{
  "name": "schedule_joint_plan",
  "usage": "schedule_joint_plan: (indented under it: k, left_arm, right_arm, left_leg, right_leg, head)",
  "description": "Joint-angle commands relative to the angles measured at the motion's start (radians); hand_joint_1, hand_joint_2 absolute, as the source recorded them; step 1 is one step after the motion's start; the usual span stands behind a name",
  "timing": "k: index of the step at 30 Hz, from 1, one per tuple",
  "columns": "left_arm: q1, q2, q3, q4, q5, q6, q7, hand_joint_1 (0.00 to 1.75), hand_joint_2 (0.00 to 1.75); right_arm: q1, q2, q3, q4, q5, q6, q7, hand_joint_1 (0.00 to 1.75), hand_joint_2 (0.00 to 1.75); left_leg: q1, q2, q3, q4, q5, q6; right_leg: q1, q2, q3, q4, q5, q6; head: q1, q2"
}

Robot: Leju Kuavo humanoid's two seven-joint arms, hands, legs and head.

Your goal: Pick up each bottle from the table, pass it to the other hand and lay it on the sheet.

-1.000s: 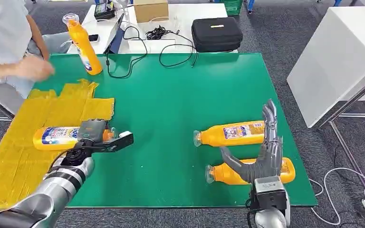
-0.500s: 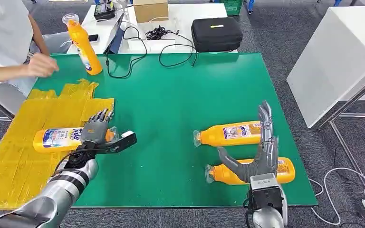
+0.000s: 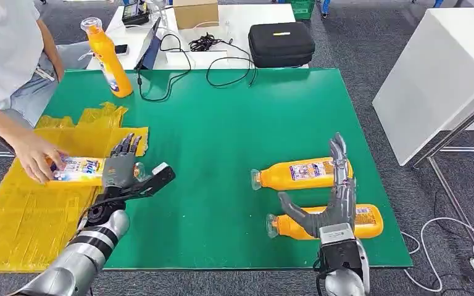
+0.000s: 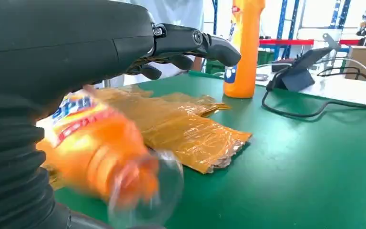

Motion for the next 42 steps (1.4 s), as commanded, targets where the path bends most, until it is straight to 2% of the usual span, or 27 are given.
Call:
schedule_joint_plan:
  k: [1,3,7,10,11,13,15,16,19,21,25,26,27,29,32,35,39,42]
  left_arm:
    - [0.026,-0.027,0.041,-0.066,0.083,0.021,-0.054,0.00,1.75]
    - [0.056,-0.045,0.054,-0.136,0.168,0.011,-0.098,0.00,1.75]
    - [0.114,-0.074,0.057,-0.301,0.432,-0.101,-0.195,0.00,1.75]
    - [0.154,-0.076,0.036,-0.428,0.591,-0.168,-0.225,0.00,1.75]
    - [0.173,-0.074,0.032,-0.495,0.707,-0.234,-0.253,0.00,1.75]
    - [0.197,-0.065,0.025,-0.569,0.809,-0.292,-0.241,0.00,1.75]
    - [0.217,-0.065,0.033,-0.614,0.921,-0.349,-0.251,0.00,1.75]
    - [0.232,-0.063,0.041,-0.642,1.000,-0.387,-0.259,0.00,1.75]
    - [0.249,-0.053,0.040,-0.663,1.033,-0.406,-0.260,0.00,1.75]
    - [0.249,-0.053,0.040,-0.663,1.033,-0.406,-0.260,0.00,1.75]
    - [0.246,-0.053,0.038,-0.657,1.035,-0.407,-0.261,0.00,1.75]
    - [0.261,-0.059,0.049,-0.676,1.106,-0.447,-0.271,0.00,1.75]
    - [0.301,-0.058,0.055,-0.725,1.151,-0.473,-0.274,0.00,1.75]
    - [0.375,-0.052,0.056,-0.811,1.203,-0.516,-0.266,0.00,1.75]
    - [0.389,-0.039,0.050,-0.828,1.298,-0.596,-0.242,0.00,1.75]
    - [0.358,-0.007,0.037,-0.797,1.372,-0.684,-0.233,0.00,1.75]
    - [0.391,0.000,0.053,-0.860,1.404,-0.719,-0.241,0.00,1.75]
    - [0.418,-0.001,0.055,-0.891,1.413,-0.735,-0.236,0.00,1.75]
  right_arm:
    - [-0.014,0.003,0.013,0.052,0.004,-0.010,0.015,0.00,1.75]
    - [-0.008,0.005,0.010,0.053,0.005,-0.015,0.017,0.00,1.75]
    - [0.009,0.009,0.006,0.045,0.011,-0.035,0.021,0.00,1.75]
    - [0.021,0.009,0.001,0.040,0.013,-0.048,0.024,0.00,1.75]
    - [0.025,0.009,-0.002,0.040,0.013,-0.057,0.024,0.00,1.75]
    - [0.025,0.001,-0.002,0.042,0.022,-0.066,0.023,0.00,1.75]
    - [0.015,-0.018,-0.005,0.049,0.077,-0.091,0.034,0.00,1.75]
    - [0.004,-0.048,-0.007,0.054,0.159,-0.110,0.069,0.00,1.75]
    - [0.001,-0.072,-0.026,0.051,0.177,-0.104,0.087,0.00,1.75]
    - [0.001,-0.072,-0.026,0.051,0.177,-0.104,0.087,0.00,1.75]
    - [0.003,-0.066,-0.022,0.049,0.179,-0.107,0.086,0.00,1.75]
    - [0.003,-0.093,-0.019,0.054,0.265,-0.106,0.132,0.00,1.75]
    - [0.015,-0.136,-0.027,0.043,0.329,-0.092,0.164,0.00,1.75]
    - [0.038,-0.185,-0.071,0.024,0.371,-0.082,0.171,0.00,1.75]
    - [-0.019,-0.245,-0.118,0.090,0.411,-0.023,0.193,0.00,1.75]
    - [-0.155,-0.315,-0.165,0.274,0.443,0.032,0.168,0.00,1.75]
    - [-0.210,-0.361,-0.184,0.386,0.482,0.073,0.151,0.00,1.75]
    - [-0.240,-0.379,-0.172,0.437,0.506,0.098,0.143,0.00,1.75]
  left_leg:
    - [0.000,0.000,0.003,-0.001,-0.001,0.000]
    - [0.000,0.000,0.003,-0.001,-0.001,0.001]
    - [0.000,-0.001,0.005,0.000,-0.003,0.001]
    - [0.000,-0.001,0.002,0.000,-0.002,0.001]
    - [0.000,0.000,0.001,0.000,-0.001,0.001]
    - [0.000,0.000,0.001,0.000,-0.002,0.001]
    - [0.000,0.001,0.002,0.000,-0.003,0.001]
    - [0.000,0.001,0.004,0.000,-0.004,0.002]
    - [0.000,0.002,0.005,0.000,-0.004,0.002]
    - [-0.001,0.001,0.002,0.000,-0.002,0.002]
    - [0.000,0.001,0.005,0.000,-0.004,0.002]
    - [-0.001,0.001,0.001,0.000,-0.002,0.002]
    - [-0.001,0.001,0.004,-0.001,-0.003,0.002]
    - [-0.001,0.001,0.003,-0.001,-0.003,0.002]
    - [-0.001,0.002,0.004,-0.001,-0.004,0.002]
    - [-0.001,0.003,0.003,0.000,-0.004,0.003]
    - [-0.001,0.004,0.004,0.000,-0.005,0.005]
    - [-0.004,0.002,0.001,0.000,-0.004,0.006]
  right_leg:
    - [0.000,-0.001,0.003,-0.001,-0.001,0.000]
    - [0.000,-0.001,0.003,-0.001,-0.001,0.000]
    - [0.001,-0.003,0.005,-0.001,-0.003,0.000]
    - [0.000,-0.002,0.002,0.000,-0.002,0.000]
    - [0.000,-0.001,0.001,0.000,-0.003,0.002]
    - [0.000,-0.001,0.001,0.000,-0.003,0.002]
    - [0.000,0.000,0.002,0.000,-0.003,0.002]
    - [0.000,0.000,0.004,0.000,-0.004,0.002]
    - [0.000,0.000,0.004,-0.001,-0.004,0.003]
    - [0.000,0.000,0.002,-0.001,-0.002,0.003]
    - [0.000,-0.001,0.005,-0.001,-0.004,0.003]
    - [0.000,0.000,0.002,-0.001,-0.002,0.003]
    - [0.000,0.000,0.004,-0.001,-0.004,0.003]
    - [-0.001,0.000,0.004,-0.002,-0.003,0.003]
    - [-0.001,0.002,0.003,-0.002,-0.003,0.003]
    - [0.000,0.002,0.003,-0.002,-0.002,0.004]
    - [-0.001,0.003,0.007,-0.003,-0.002,0.004]
    - [-0.004,0.001,0.003,-0.002,-0.002,0.004]
  head:
    - [0.000,0.000]
    - [0.000,0.000]
    - [0.000,0.000]
    - [0.000,0.000]
    - [0.000,0.000]
    - [0.000,0.000]
    - [0.000,0.000]
    - [0.000,0.000]
    - [0.000,0.000]
    - [0.000,0.000]
    - [0.000,0.000]
    - [0.000,0.000]
    - [0.000,0.000]
    - [0.000,0.000]
    - [0.000,0.000]
    - [0.000,0.000]
    - [0.000,0.000]
    - [0.000,0.000]
